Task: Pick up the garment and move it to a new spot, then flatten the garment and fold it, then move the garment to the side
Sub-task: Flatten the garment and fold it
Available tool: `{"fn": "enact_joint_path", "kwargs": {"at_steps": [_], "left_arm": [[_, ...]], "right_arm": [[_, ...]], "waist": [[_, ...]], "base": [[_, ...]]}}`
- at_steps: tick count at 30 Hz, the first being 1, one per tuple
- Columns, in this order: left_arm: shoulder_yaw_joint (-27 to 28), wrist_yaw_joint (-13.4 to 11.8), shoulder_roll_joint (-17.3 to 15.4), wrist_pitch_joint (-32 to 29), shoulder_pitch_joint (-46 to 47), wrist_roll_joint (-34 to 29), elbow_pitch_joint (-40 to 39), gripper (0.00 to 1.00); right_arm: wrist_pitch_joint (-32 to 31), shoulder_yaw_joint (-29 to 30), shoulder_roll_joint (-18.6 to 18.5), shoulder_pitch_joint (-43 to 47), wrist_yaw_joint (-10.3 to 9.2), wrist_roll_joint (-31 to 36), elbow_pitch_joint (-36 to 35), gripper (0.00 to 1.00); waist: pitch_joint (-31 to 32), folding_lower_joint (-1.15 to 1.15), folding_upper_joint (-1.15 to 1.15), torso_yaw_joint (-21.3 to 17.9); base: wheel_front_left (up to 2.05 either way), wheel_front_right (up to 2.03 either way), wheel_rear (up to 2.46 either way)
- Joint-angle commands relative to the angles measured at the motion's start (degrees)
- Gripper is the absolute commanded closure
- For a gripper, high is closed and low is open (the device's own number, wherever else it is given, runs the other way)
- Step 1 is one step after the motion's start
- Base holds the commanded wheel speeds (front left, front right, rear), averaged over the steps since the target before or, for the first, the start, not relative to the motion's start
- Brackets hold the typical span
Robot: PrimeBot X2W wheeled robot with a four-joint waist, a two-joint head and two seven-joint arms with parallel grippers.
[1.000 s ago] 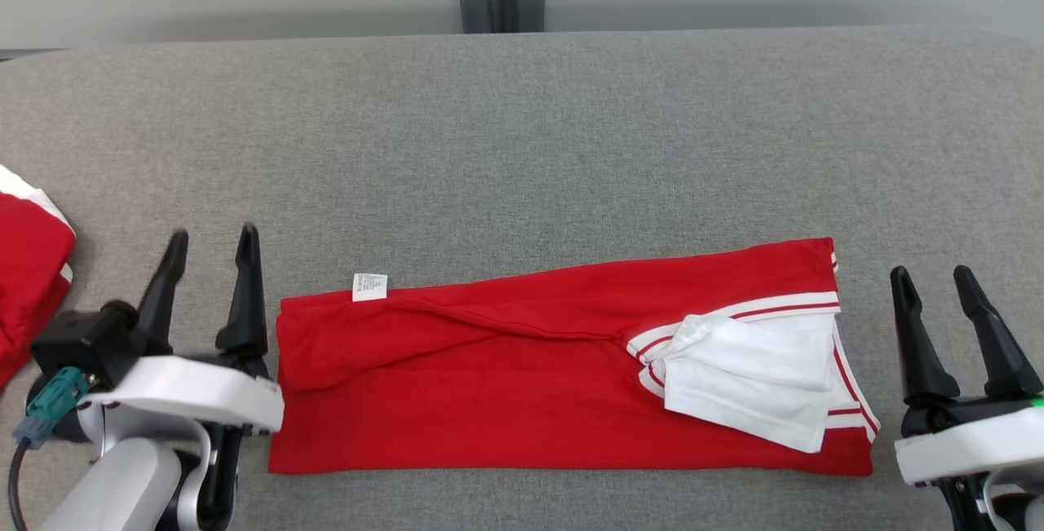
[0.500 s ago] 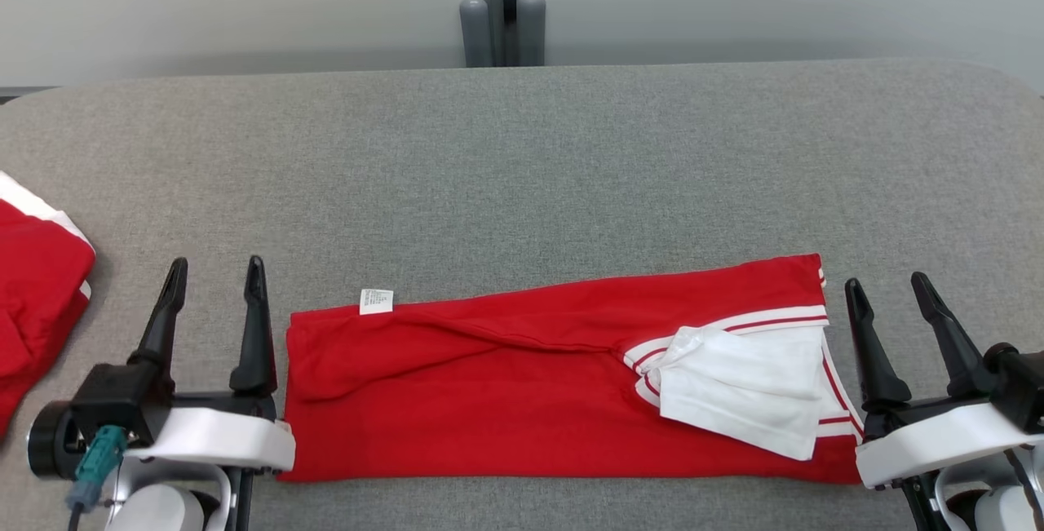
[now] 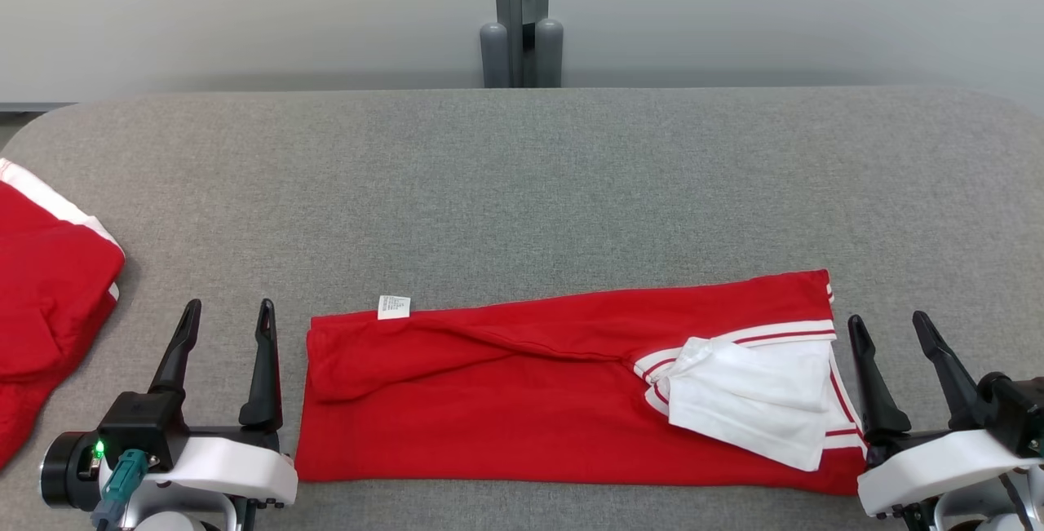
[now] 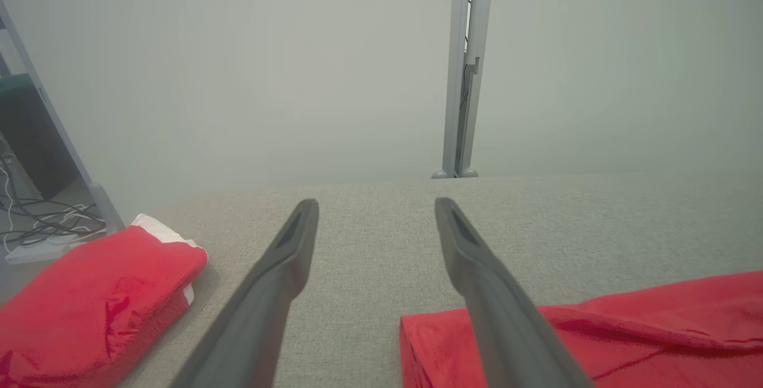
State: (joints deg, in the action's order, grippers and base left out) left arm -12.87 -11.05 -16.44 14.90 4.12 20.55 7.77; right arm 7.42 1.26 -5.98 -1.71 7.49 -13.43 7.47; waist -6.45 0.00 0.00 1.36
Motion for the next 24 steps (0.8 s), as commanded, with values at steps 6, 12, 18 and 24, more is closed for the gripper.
{"fn": "enact_joint_path", "kwargs": {"at_steps": [6, 12, 18, 24], "left_arm": [[1.4, 1.6, 0.6, 0.2, 0.1, -1.5, 1.1, 0.0], [2.2, 2.6, 1.5, 0.2, -0.2, -2.6, 1.8, 0.0], [2.4, 3.5, 1.8, 0.2, 0.6, -3.3, 2.5, 0.0], [2.4, 4.4, 2.3, 0.2, 1.3, -3.8, 3.1, 0.0]], "right_arm": [[-0.3, 0.0, -0.1, 0.8, 0.02, -0.5, 0.2, 0.0], [-0.6, 0.1, -0.1, 1.0, 0.02, -0.7, 0.3, 0.0], [-0.8, 0.3, -0.9, -0.9, 0.02, -1.4, 3.8, 0.0], [1.6, -1.3, -1.4, -4.5, 0.02, -2.4, 13.9, 0.0]], "waist": [[0.5, 0.0, 0.0, -0.2], [0.9, 0.0, 0.0, -0.1], [0.2, 0.0, 0.0, 0.1], [-0.8, 0.0, 0.0, 0.4]], "base": [[0.0, 0.0, 0.0], [0.0, 0.0, 0.0], [0.0, 0.0, 0.0], [0.0, 0.0, 0.0]]}}
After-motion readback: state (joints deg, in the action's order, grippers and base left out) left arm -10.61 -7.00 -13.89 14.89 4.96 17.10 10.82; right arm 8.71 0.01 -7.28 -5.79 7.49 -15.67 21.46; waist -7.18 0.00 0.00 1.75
